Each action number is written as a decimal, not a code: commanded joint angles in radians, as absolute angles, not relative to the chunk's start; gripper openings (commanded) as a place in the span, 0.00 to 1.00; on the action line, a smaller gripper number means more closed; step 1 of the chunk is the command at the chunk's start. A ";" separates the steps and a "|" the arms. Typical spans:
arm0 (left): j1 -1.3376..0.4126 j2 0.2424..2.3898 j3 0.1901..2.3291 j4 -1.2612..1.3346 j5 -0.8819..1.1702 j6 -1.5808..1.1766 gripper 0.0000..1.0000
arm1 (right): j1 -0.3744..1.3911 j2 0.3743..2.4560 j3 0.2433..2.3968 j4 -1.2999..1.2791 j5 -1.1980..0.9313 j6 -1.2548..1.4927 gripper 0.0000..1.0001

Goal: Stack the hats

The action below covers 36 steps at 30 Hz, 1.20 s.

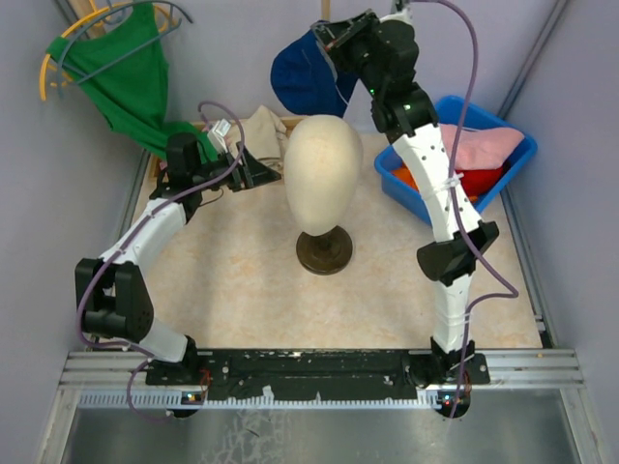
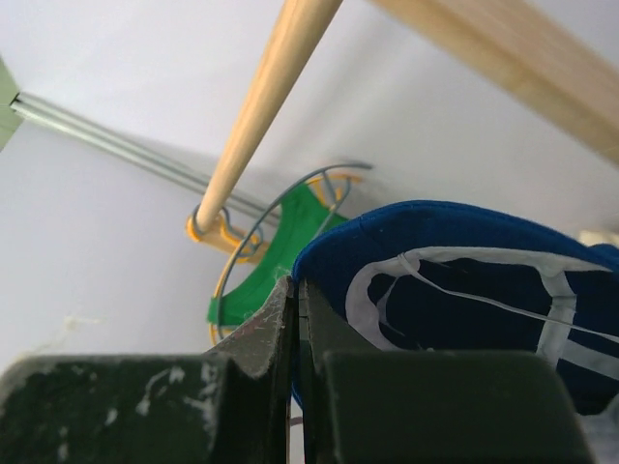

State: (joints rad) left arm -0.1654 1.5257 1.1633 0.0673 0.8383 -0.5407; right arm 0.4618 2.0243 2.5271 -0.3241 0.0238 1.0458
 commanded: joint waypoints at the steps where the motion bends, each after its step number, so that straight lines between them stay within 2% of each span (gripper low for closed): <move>1: -0.155 1.499 1.148 0.079 0.846 -0.525 0.98 | 0.512 1.991 2.608 -0.188 0.043 1.109 0.00; 13: -0.155 1.524 1.103 0.176 0.876 -0.601 0.98 | 0.579 1.919 2.587 -0.184 0.056 1.190 0.00; 23: -0.155 1.530 1.069 0.219 0.880 -0.626 0.97 | 0.632 1.840 2.570 -0.283 0.056 1.178 0.00; 31: -0.155 1.532 1.072 0.222 0.888 -0.627 0.97 | 0.654 1.745 2.485 -0.352 0.077 1.132 0.00; 36: -0.155 1.531 1.071 0.217 0.893 -0.627 0.97 | 0.655 1.634 2.326 -0.351 0.102 1.124 0.00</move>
